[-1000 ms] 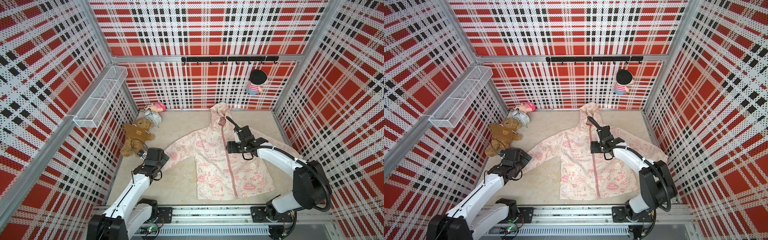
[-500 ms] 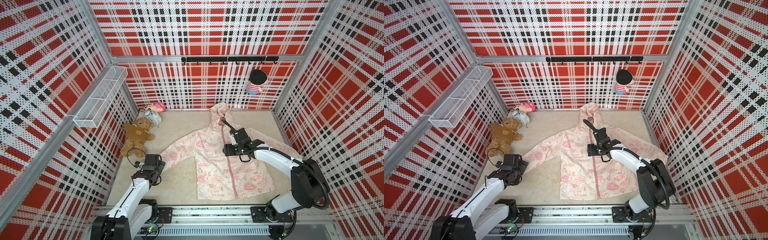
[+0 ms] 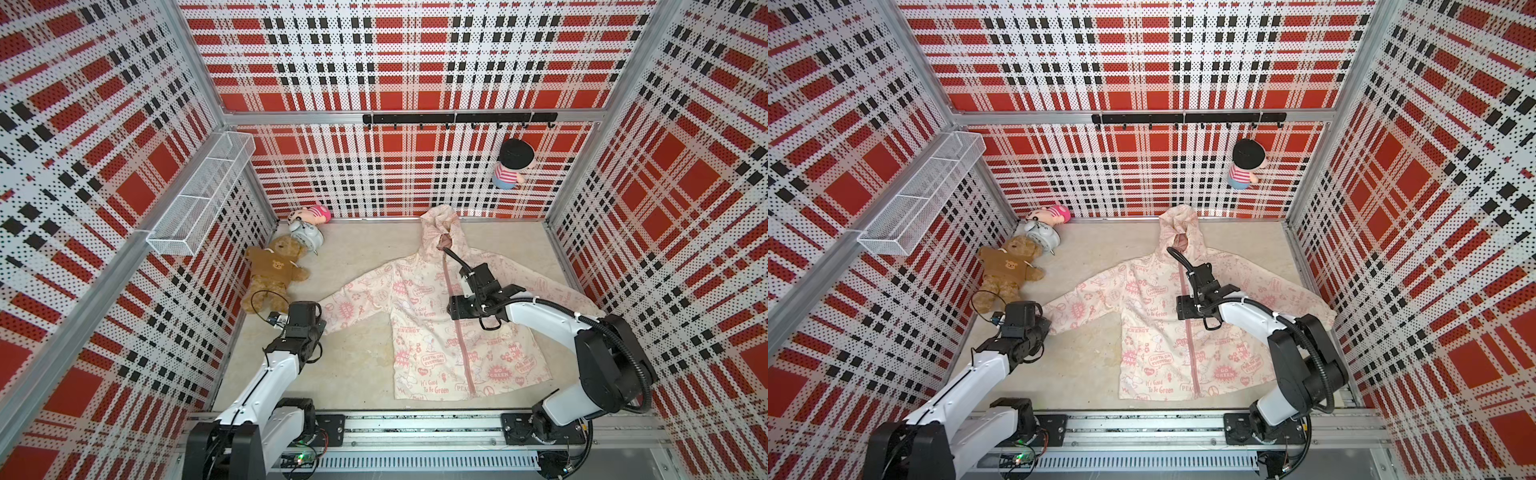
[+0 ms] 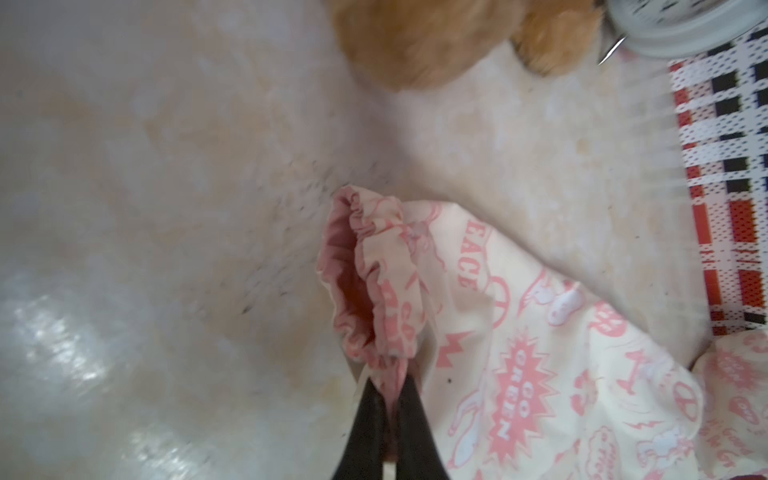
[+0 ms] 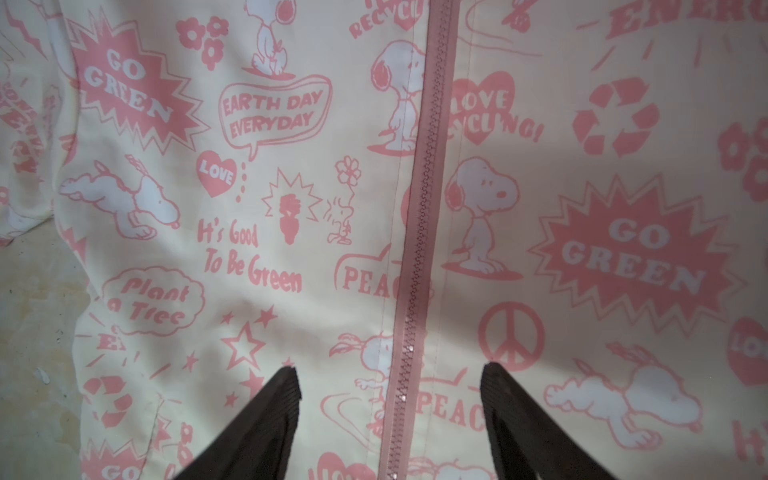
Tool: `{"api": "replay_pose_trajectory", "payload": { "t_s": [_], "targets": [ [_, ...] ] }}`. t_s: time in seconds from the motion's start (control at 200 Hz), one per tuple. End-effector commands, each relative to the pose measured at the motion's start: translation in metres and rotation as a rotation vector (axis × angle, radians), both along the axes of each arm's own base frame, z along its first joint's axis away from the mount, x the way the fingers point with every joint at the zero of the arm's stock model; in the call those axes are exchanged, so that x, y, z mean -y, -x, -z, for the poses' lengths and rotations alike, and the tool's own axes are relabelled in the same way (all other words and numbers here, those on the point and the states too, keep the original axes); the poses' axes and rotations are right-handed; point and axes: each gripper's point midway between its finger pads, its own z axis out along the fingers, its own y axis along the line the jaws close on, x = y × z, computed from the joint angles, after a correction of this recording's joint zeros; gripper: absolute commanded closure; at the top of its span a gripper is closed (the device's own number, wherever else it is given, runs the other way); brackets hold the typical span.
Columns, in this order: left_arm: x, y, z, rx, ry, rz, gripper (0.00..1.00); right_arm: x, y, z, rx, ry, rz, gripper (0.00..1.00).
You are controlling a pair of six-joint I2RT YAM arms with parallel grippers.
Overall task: Unzip the jacket
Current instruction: Flatten out the jacket at the center of the board.
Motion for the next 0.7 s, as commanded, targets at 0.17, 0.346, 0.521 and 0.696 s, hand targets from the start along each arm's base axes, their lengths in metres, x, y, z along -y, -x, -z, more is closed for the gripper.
{"api": "replay_pose_trajectory", "payload": {
  "t_s": [0.17, 0.346, 0.521, 0.696],
  "targets": [
    [-0.050, -0.035, -0.115, 0.127, -0.341, -0.064, 0.83, -0.002, 0.000, 0.016, -0.030, -0.030, 0.067, 0.29],
    [-0.066, -0.031, -0.135, 0.114, -0.391, -0.051, 0.02, 0.003, -0.021, -0.013, 0.049, -0.007, 0.106, 0.27],
    [-0.062, -0.034, -0.182, 0.229, -0.443, -0.008, 0.02, 0.017, -0.061, -0.047, 0.123, -0.052, 0.149, 0.27],
    [-0.006, -0.067, -0.212, 0.448, -0.379, 0.250, 0.02, 0.024, -0.117, -0.068, 0.179, -0.090, 0.176, 0.27]
  ]
}}
